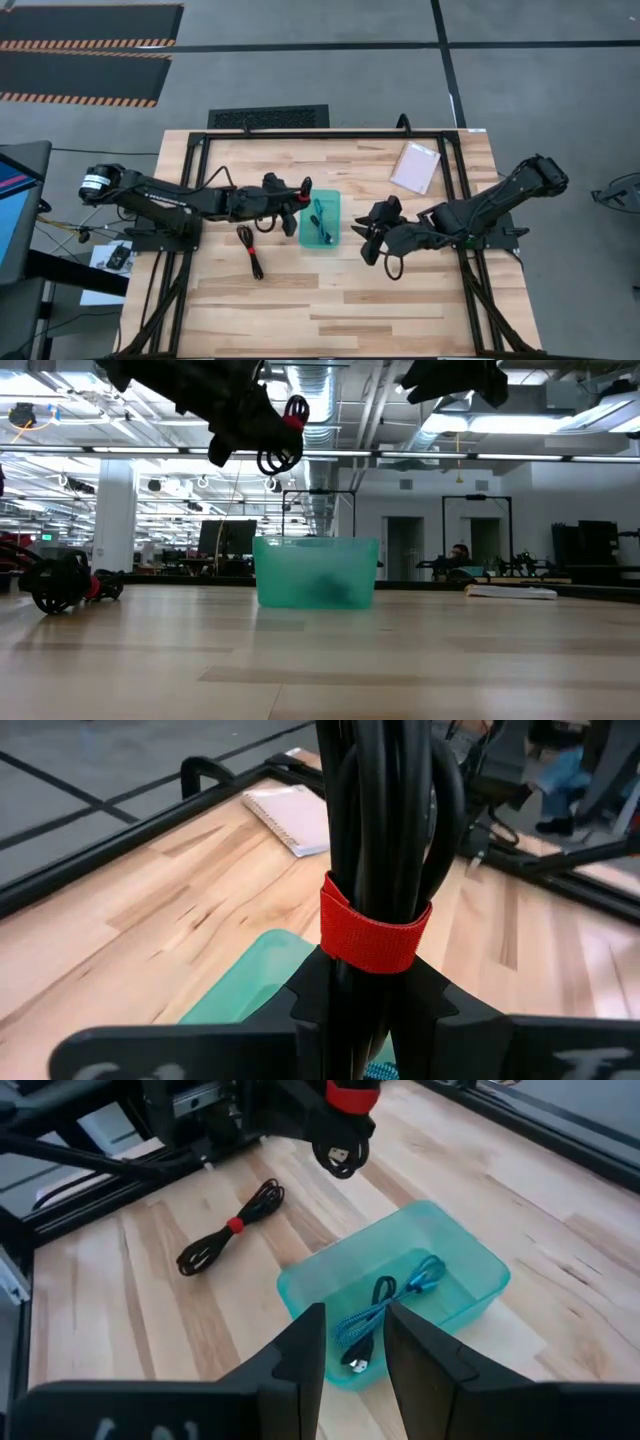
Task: Pick and place USB-C Cables
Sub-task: Put the right black charger cable into the green bin
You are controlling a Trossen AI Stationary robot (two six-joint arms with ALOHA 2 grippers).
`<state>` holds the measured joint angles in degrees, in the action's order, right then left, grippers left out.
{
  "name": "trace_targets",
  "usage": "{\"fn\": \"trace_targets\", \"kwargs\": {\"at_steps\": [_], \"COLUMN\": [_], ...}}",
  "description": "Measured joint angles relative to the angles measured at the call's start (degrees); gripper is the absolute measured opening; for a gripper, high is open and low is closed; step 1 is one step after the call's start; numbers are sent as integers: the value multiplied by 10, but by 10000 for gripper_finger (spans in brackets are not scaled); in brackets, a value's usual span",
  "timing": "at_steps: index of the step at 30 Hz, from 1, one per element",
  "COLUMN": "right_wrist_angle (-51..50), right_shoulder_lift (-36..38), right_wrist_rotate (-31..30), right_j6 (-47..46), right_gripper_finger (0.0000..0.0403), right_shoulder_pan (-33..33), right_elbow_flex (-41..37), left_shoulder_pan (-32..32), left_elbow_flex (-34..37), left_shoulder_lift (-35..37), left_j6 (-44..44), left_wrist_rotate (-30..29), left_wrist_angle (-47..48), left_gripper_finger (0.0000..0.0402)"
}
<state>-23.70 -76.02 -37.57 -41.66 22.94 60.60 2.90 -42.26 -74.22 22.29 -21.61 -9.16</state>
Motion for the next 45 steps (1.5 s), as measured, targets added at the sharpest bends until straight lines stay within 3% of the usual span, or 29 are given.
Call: {"fn": "trace_targets", "kwargs": {"at_steps": [8, 15, 19, 27, 37, 45], "right_wrist_angle": [-19, -8, -12, -17, -30, -38], "right_shoulder_lift": [66, 126, 144, 154, 148, 149], "right_wrist_rotate": [0, -2, -10, -14, -14, -14], "right_j6": [48, 57, 64, 64, 77, 77], "right_gripper_finger": [127, 127, 127, 127, 127, 127], "right_shoulder_pan": [14, 35, 52, 56, 56, 56], "right_elbow_flex": [31, 33, 33, 33, 32, 32], "left_shoulder_pan": [-11, -18, -32, -65, -62, -33], "left_elbow_flex": [-78, -95, -95, -95, -95, -94], "left_shoulder_lift": [0, 0, 0, 0, -15, -130], "left_j6": [-63, -102, -113, -160, -92, -154], "left_wrist_rotate": [3, 3, 4, 93, 56, 49], "left_wrist_angle": [132, 166, 163, 145, 138, 90], "left_gripper_finger": [40, 40, 40, 40, 40, 39]}}
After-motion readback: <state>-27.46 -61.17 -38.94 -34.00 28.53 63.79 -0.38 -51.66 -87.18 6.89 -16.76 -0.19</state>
